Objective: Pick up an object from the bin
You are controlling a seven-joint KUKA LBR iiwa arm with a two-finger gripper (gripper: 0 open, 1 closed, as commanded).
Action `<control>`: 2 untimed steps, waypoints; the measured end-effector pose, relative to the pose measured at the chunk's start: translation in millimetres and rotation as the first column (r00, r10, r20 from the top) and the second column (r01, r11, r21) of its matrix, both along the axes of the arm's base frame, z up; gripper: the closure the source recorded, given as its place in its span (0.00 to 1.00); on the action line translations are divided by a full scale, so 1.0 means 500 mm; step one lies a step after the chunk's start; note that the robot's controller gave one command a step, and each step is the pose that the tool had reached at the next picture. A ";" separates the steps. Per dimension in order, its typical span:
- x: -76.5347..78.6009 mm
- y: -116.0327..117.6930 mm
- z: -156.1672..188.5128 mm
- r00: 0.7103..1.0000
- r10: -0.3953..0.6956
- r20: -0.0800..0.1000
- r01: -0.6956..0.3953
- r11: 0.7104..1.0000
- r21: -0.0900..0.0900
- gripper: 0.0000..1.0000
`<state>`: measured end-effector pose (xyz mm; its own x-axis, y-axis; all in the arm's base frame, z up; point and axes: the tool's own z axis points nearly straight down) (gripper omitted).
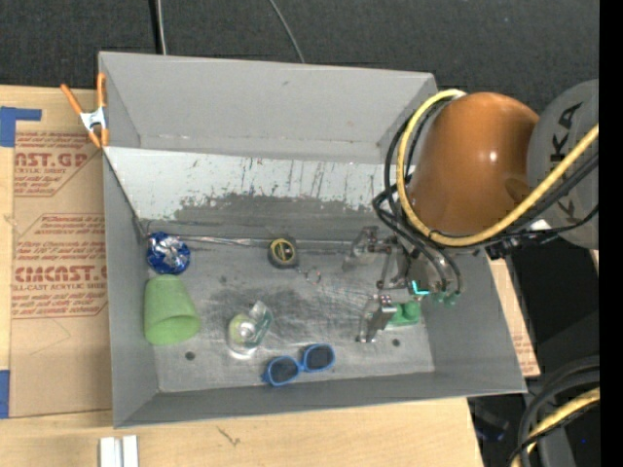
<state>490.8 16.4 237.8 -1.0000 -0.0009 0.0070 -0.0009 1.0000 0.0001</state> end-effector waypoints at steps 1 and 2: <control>0.002 0.060 -0.331 0.989 0.148 0.018 -0.148 0.989 -0.001 0.00; 0.044 0.217 -0.324 0.997 0.080 0.017 -0.080 0.997 0.002 0.00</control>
Offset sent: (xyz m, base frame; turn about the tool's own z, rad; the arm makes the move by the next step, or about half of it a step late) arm -0.0028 0.0298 -0.1675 -0.1498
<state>512.8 124.9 75.6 -0.9967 -0.0811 -0.0101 -0.0811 0.9967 0.0016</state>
